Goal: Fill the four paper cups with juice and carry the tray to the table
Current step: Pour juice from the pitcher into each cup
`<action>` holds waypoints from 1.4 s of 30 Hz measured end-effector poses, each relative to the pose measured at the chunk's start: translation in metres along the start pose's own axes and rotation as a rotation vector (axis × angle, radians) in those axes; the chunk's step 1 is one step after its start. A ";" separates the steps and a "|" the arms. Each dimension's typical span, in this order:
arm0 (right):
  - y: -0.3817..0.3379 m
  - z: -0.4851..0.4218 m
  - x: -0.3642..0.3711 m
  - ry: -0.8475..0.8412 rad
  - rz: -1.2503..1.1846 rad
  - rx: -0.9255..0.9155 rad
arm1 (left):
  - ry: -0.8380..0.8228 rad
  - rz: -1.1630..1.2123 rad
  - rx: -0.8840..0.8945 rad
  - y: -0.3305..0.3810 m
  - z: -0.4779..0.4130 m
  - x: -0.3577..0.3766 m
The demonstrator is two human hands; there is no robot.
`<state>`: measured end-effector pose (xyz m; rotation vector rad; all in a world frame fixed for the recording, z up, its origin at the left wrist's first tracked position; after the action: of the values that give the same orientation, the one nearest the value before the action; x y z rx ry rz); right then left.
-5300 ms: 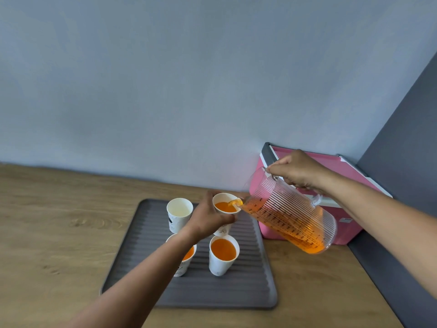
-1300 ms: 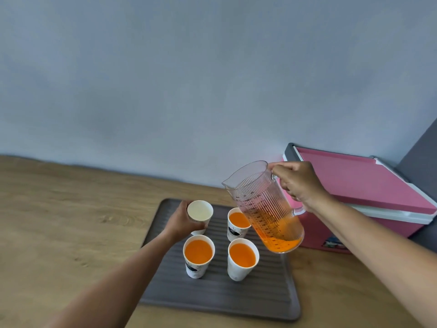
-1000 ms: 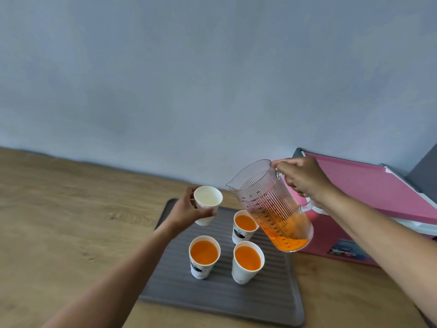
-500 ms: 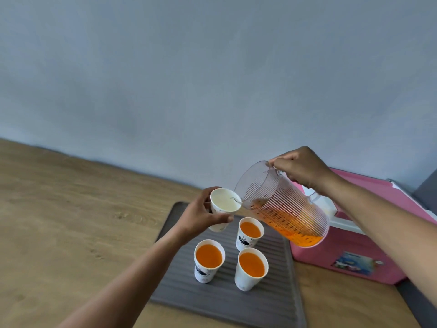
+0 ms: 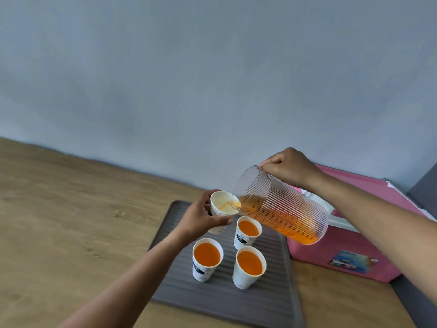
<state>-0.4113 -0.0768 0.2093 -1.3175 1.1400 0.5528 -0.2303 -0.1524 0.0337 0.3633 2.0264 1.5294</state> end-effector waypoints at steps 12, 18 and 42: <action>0.000 -0.001 0.003 -0.023 0.071 0.005 | 0.000 0.008 -0.012 -0.004 0.001 0.004; 0.002 -0.001 0.004 -0.024 0.109 -0.004 | -0.016 0.004 -0.029 -0.007 0.002 0.007; 0.000 -0.002 0.006 -0.040 0.144 0.013 | -0.048 0.002 -0.056 -0.014 0.003 0.012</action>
<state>-0.4094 -0.0801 0.2039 -1.2144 1.2096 0.6736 -0.2371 -0.1481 0.0167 0.3764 1.9431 1.5606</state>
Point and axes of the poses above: each hand's wrist, its own z-axis away from the middle knuckle, its own x-axis out of the palm, y = z × x, the point moved 5 cm from there along -z, towards the middle knuckle
